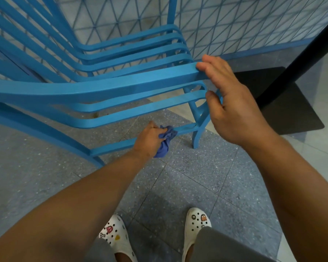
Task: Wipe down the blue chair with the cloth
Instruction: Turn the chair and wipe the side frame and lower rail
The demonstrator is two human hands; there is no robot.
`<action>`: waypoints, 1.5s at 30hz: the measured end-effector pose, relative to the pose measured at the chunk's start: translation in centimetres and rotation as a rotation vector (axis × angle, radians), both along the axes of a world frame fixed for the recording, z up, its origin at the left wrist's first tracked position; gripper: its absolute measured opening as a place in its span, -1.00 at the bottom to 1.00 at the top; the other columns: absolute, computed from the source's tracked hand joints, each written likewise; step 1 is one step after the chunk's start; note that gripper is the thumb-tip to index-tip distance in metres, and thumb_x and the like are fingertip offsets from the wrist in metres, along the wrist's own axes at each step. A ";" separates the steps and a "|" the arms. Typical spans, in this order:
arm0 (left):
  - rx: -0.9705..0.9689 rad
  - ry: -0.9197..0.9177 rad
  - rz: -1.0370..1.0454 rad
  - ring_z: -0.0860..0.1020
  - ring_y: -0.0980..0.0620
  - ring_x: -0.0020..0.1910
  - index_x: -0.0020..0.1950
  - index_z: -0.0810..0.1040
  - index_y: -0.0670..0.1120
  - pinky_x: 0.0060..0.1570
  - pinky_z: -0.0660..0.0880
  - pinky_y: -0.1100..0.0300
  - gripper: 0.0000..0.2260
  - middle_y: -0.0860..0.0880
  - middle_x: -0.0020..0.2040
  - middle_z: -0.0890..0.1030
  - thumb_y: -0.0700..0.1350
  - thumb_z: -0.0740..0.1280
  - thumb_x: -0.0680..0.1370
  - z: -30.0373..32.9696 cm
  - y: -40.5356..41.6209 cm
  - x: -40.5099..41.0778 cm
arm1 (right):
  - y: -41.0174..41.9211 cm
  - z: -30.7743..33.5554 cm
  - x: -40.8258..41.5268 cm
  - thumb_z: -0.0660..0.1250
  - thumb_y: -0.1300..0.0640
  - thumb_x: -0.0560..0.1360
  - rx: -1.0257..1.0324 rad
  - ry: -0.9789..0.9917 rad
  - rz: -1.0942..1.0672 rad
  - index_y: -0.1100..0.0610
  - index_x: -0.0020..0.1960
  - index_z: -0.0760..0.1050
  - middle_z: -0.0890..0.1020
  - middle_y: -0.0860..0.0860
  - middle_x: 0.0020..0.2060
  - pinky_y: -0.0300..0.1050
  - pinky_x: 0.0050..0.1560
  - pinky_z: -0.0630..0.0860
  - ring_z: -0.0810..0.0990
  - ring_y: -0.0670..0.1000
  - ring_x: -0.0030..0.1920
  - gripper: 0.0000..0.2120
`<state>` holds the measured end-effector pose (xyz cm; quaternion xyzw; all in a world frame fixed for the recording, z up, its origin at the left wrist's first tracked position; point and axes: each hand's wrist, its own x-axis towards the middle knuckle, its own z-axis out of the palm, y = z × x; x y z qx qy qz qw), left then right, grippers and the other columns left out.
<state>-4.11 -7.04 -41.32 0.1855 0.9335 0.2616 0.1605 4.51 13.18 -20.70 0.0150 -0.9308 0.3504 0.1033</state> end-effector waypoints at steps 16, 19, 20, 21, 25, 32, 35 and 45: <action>0.355 -0.263 0.307 0.40 -0.04 -0.29 -0.10 0.30 -0.11 -0.24 0.30 0.05 -0.79 -0.02 -0.28 0.41 -0.08 0.29 0.63 1.4 9.6 0.3 | 1.0 0.3 -0.3 0.14 0.38 0.65 -0.134 -0.074 0.028 -0.03 0.57 0.30 0.23 -0.21 0.58 -0.42 0.53 -0.06 0.02 -0.25 0.59 -0.44; 0.388 -0.314 0.283 0.37 -0.04 -0.26 -0.16 0.28 -0.06 -0.20 0.31 0.02 -0.76 -0.04 -0.23 0.39 -0.08 0.27 0.64 1.8 11.1 0.4 | 1.0 0.3 -0.3 0.17 0.35 0.65 -0.144 -0.083 0.025 -0.05 0.57 0.30 0.23 -0.23 0.58 -0.32 0.57 -0.02 0.02 -0.26 0.59 -0.45; 0.433 -0.350 0.319 0.37 -0.05 -0.26 -0.17 0.27 -0.06 -0.17 0.34 -0.05 -0.75 -0.04 -0.22 0.40 -0.08 0.28 0.63 1.7 11.3 0.4 | 1.0 0.3 -0.3 0.17 0.34 0.66 -0.148 -0.091 0.020 -0.06 0.57 0.30 0.22 -0.25 0.57 -0.27 0.57 -0.01 0.02 -0.27 0.58 -0.45; 0.455 -0.376 0.347 0.38 -0.06 -0.26 -0.15 0.29 -0.07 -0.15 0.38 -0.09 -0.76 -0.04 -0.23 0.42 -0.06 0.30 0.62 1.8 11.4 0.4 | 1.0 0.4 -0.3 0.17 0.33 0.66 -0.152 -0.096 0.017 -0.07 0.56 0.30 0.22 -0.26 0.57 -0.25 0.58 0.01 0.01 -0.29 0.58 -0.45; 0.428 -0.373 0.315 0.44 -0.01 -0.29 -0.12 0.33 -0.07 -0.28 0.34 0.07 -0.74 -0.01 -0.24 0.47 0.02 0.32 0.63 2.2 10.8 0.3 | 1.1 0.8 -0.2 0.17 0.33 0.66 -0.151 -0.098 0.021 -0.09 0.55 0.32 0.23 -0.28 0.56 -0.21 0.58 0.05 0.02 -0.31 0.57 -0.46; 0.335 -0.405 0.282 0.36 -0.04 -0.31 -0.19 0.34 -0.04 -0.24 0.27 0.01 -0.72 -0.03 -0.33 0.40 0.06 0.34 0.59 1.3 7.3 -0.1 | 1.2 0.5 -0.3 0.21 0.28 0.66 -0.169 -0.089 0.022 -0.08 0.55 0.32 0.24 -0.27 0.56 -0.18 0.59 0.08 0.03 -0.29 0.57 -0.48; 0.241 -0.240 0.150 0.47 -0.08 -0.13 -0.03 0.52 -0.04 -0.14 0.33 0.04 -0.94 -0.07 -0.12 0.52 -0.07 0.33 0.61 1.2 7.5 -0.2 | 1.1 0.1 -0.3 0.22 0.29 0.65 -0.172 -0.071 0.027 -0.06 0.56 0.31 0.24 -0.24 0.57 -0.01 0.59 0.20 0.03 -0.25 0.59 -0.47; 0.270 -0.268 0.217 0.51 -0.07 -0.19 -0.02 0.48 -0.12 -0.25 0.30 0.12 -0.86 -0.05 -0.19 0.49 -0.06 0.30 0.64 1.7 9.0 0.3 | 1.4 -0.2 -0.5 0.24 0.29 0.64 -0.164 -0.047 0.041 -0.07 0.57 0.30 0.23 -0.24 0.58 0.03 0.59 0.18 0.02 -0.24 0.60 -0.45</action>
